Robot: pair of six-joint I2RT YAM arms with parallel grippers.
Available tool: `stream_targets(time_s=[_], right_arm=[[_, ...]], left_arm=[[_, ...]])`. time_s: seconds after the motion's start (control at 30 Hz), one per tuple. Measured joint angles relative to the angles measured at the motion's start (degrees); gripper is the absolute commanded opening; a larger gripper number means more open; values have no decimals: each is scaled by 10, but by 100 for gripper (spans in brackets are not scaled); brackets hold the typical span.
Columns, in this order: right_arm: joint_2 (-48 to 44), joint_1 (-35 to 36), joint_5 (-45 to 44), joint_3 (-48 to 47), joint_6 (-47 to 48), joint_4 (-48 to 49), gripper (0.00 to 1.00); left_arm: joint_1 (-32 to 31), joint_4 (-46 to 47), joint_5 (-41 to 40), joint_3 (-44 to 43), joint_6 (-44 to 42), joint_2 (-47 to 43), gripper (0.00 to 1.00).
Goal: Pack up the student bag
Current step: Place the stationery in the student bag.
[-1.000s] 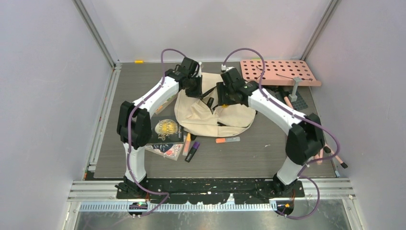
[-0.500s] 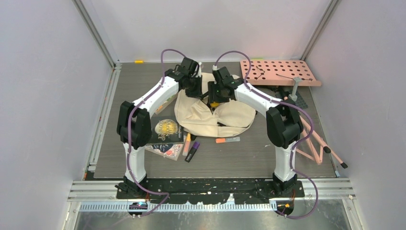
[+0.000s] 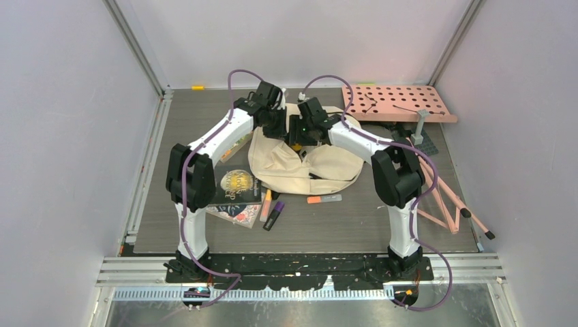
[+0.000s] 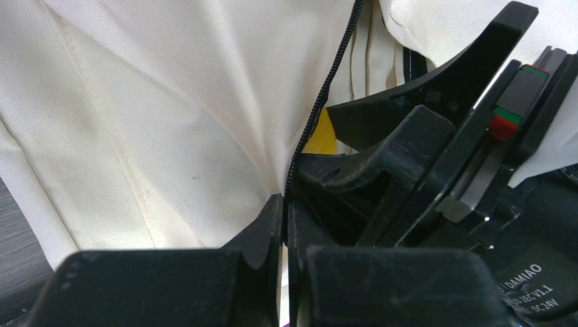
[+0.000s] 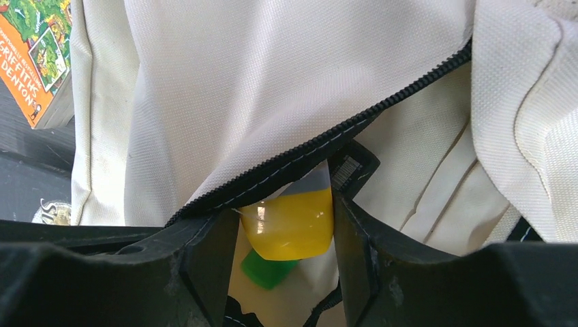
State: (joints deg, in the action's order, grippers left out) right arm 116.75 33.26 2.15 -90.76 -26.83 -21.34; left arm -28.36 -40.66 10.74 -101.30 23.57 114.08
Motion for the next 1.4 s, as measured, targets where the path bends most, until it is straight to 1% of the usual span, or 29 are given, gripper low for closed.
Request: stream_targets(time_s=[0.1, 0.23, 0.47, 0.6, 0.73, 1.0, 1.07, 1.13, 1.4], right_arm=[[0, 0, -4, 1, -2, 5, 66], [0, 0, -8, 8, -3, 12, 69], [-1, 0, -11, 12, -1, 19, 69], [-19, 0, -23, 26, 4, 20, 69], [-78, 3, -46, 56, 13, 14, 69], [-291, 4, -88, 163, 12, -15, 69], [-326, 4, -105, 186, -5, -34, 68], [-356, 7, -134, 214, -40, -67, 66], [-392, 16, -220, 311, -221, -197, 63]], left_arm=[[1, 0, 0, 0, 0, 0, 0], [2, -3, 0, 0, 0, 0, 0], [3, -3, 0, 0, 0, 0, 0], [3, -3, 0, 0, 0, 0, 0], [3, -3, 0, 0, 0, 0, 0], [3, -2, 0, 0, 0, 0, 0], [3, -2, 1, 0, 0, 0, 0], [3, -2, 1, 0, 0, 0, 0], [3, -2, 1, 0, 0, 0, 0]])
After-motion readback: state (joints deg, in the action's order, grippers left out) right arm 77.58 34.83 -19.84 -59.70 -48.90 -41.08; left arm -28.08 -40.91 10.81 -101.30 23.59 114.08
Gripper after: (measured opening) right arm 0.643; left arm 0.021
